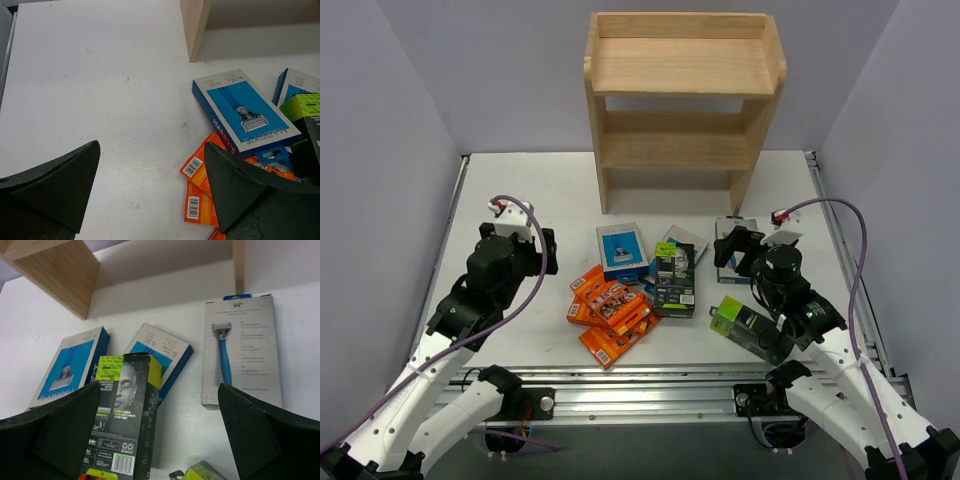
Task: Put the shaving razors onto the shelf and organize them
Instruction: Grab a shaving razor with the right arm
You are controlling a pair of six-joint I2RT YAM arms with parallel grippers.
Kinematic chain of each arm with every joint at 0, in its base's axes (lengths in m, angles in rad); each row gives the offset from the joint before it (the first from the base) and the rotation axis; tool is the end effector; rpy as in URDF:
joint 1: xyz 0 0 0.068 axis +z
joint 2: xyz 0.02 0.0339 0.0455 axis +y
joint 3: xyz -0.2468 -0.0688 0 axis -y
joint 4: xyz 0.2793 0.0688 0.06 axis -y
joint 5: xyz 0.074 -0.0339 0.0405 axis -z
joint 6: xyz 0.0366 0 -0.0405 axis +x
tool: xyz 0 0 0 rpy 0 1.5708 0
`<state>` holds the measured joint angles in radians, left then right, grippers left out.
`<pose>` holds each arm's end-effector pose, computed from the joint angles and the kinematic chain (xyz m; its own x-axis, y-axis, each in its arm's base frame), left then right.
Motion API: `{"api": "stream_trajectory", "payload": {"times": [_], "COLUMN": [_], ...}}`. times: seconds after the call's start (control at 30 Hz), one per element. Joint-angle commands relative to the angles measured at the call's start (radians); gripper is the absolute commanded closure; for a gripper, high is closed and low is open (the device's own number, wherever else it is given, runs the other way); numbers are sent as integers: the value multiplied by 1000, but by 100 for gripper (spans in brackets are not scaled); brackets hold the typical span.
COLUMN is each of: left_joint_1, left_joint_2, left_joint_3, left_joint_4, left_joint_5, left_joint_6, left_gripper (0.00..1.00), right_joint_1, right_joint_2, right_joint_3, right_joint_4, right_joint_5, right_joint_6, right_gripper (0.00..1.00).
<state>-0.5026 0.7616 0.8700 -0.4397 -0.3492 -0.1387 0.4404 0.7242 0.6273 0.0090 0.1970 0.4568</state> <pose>0.1945 -0.0926 0.3384 -0.3057 0.0198 -0.9519 0.1281 0.9916 -0.0205 0.2097 0.0909 0.3001 -0.1779 0.3943 -0.9016 -0.1819 0.8872 0.4240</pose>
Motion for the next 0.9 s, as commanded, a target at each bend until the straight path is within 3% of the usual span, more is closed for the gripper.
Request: {"api": "stream_trajectory", "payload": {"times": [0.0, 0.17, 0.33, 0.43, 0.57, 0.73, 0.87], "left_joint_1": [-5, -4, -4, -4, -4, -4, -5], "left_joint_2": [-39, -53, -41, -39, -22, -22, -31], "left_joint_3": [-17, -22, -11, -12, -3, -5, -8], "left_joint_4": [48, 56, 38, 42, 41, 35, 33], "left_joint_5": [-46, -54, -56, -51, -34, -30, -30], "left_joint_6": [-19, -21, -18, -16, -15, -15, -15], "left_gripper": [6, 6, 6, 6, 6, 6, 6], "right_joint_1": [6, 8, 18, 55, 168, 358, 406], "right_joint_2": [6, 86, 150, 155, 179, 285, 369], "right_joint_3": [-34, -21, -35, -58, -106, -95, -84], "right_joint_4": [115, 120, 152, 250, 361, 410, 457], "right_joint_5": [-178, -405, -473, -478, -353, -174, -116], "right_joint_6": [-69, -47, 23, 127, 320, 430, 486], "right_gripper": [0, 0, 1, 6, 14, 23, 30]}}
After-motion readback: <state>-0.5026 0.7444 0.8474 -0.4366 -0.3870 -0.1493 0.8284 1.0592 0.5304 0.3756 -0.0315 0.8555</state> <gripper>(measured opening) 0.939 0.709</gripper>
